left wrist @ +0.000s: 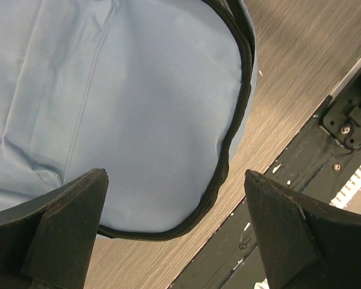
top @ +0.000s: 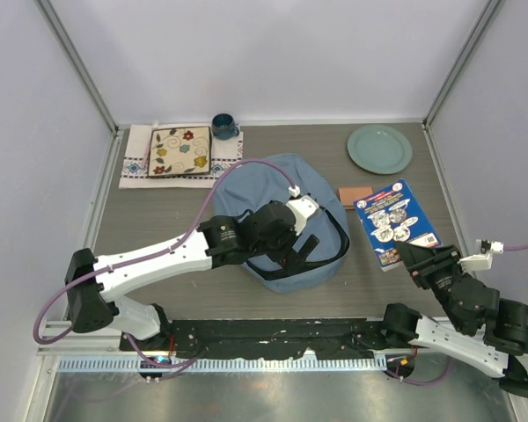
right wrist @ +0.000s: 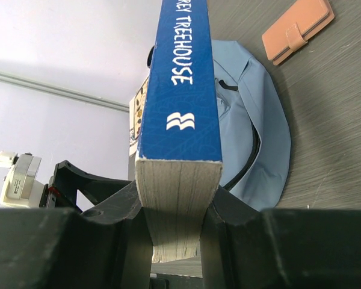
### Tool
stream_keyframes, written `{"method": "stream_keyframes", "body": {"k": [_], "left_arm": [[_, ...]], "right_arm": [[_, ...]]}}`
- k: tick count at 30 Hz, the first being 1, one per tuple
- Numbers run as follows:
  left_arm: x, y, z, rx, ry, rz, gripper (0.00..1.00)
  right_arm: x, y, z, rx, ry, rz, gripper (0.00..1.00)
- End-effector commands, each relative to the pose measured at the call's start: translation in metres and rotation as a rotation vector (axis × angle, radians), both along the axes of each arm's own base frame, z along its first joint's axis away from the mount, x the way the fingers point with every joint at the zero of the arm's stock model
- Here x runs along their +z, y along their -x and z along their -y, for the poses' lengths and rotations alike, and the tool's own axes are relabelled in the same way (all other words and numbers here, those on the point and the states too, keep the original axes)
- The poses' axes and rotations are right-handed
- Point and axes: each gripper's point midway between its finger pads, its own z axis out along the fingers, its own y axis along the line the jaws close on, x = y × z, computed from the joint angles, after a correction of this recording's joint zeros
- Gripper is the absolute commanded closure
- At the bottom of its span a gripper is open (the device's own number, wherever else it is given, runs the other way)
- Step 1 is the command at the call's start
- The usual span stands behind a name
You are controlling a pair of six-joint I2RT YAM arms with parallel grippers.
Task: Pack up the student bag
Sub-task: Place the book in the student bag.
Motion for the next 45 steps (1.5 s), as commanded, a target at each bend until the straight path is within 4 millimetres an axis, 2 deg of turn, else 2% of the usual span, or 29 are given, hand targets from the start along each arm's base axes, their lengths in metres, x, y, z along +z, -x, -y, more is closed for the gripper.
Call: {"method": "stream_keyframes", "body": {"k": [1, 8, 13, 18, 25, 28, 29, 31, 34, 35, 36, 37, 39, 40, 42, 45], "left_arm": [[0.017, -0.009, 0.007, 0.071, 0.09, 0.032, 0.01], [0.007, -0.008, 0.009, 0.081, 0.072, 0.001, 0.0], [0.001, -0.004, 0.018, 0.036, 0.058, -0.02, 0.0], [-0.005, 0.006, 0.029, -0.039, 0.051, -0.064, 0.0], [-0.02, 0.01, 0.033, -0.121, -0.018, -0.078, 0.01], [-0.027, 0.01, 0.033, -0.133, -0.047, -0.08, 0.06], [-0.027, 0.009, 0.033, -0.143, -0.055, -0.073, 0.16], [-0.031, 0.008, 0.032, -0.145, -0.079, -0.074, 0.23], [-0.031, 0.008, 0.032, -0.158, -0.09, -0.068, 0.39], [-0.032, 0.008, 0.031, -0.161, -0.093, -0.068, 0.51], [-0.033, 0.009, 0.03, -0.164, -0.092, -0.071, 0.56], [-0.035, 0.01, 0.028, -0.165, -0.092, -0.074, 0.69], [-0.033, 0.011, 0.029, -0.164, -0.074, -0.066, 0.8], [-0.034, 0.011, 0.027, -0.161, -0.073, -0.065, 0.91], [-0.026, 0.008, 0.025, -0.143, -0.052, -0.043, 0.99], [-0.015, 0.003, 0.021, -0.117, -0.028, -0.002, 1.0]], "right_arm": [[0.026, -0.004, 0.011, -0.059, -0.114, 0.059, 0.99], [0.027, -0.001, 0.021, -0.074, -0.113, 0.052, 0.99], [0.027, 0.0, 0.027, -0.088, -0.116, 0.044, 0.99], [0.021, -0.002, 0.017, -0.075, -0.124, 0.035, 0.99], [0.015, -0.002, -0.001, -0.03, -0.154, 0.017, 0.99], [0.014, -0.003, -0.003, -0.033, -0.154, 0.017, 0.99], [0.015, -0.004, -0.003, -0.034, -0.154, 0.019, 0.99], [0.014, -0.004, -0.004, -0.033, -0.147, 0.018, 0.99], [0.012, -0.005, -0.005, -0.037, -0.136, 0.005, 0.99], [0.011, -0.005, -0.007, -0.037, -0.136, -0.001, 0.99], [0.01, -0.005, -0.007, -0.038, -0.132, -0.004, 0.99], [0.009, -0.005, -0.007, -0.039, -0.13, -0.007, 0.99], [0.009, -0.005, -0.009, -0.038, -0.128, -0.014, 0.99], [0.008, -0.006, -0.01, -0.035, -0.126, -0.017, 0.99], [0.006, -0.006, -0.013, -0.03, -0.129, -0.024, 0.99], [0.002, -0.006, -0.021, -0.014, -0.137, -0.032, 0.99]]}}
